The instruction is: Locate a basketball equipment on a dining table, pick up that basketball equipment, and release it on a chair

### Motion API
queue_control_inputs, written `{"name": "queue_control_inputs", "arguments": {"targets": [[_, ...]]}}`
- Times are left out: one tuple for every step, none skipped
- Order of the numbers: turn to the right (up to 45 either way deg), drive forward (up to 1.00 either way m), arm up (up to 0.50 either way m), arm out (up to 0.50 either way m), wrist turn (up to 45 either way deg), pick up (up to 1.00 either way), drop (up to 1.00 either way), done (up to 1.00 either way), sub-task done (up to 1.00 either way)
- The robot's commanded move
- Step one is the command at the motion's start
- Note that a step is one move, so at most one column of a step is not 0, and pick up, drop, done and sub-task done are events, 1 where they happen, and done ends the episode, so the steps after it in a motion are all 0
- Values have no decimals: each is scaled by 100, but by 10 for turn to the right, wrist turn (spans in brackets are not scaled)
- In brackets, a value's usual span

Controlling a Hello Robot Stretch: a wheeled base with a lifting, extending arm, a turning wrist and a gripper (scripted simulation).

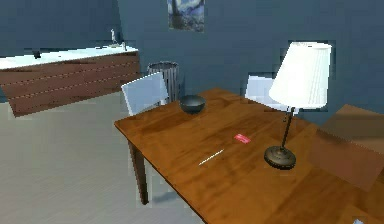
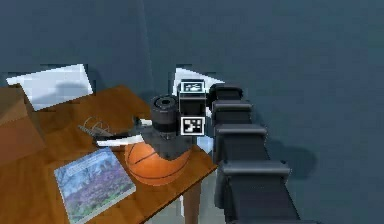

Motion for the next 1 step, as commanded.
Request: {"name": "queue_control_inputs", "arguments": {"targets": [[0, 0, 0, 0, 210, 0, 0, 0, 0]]}}
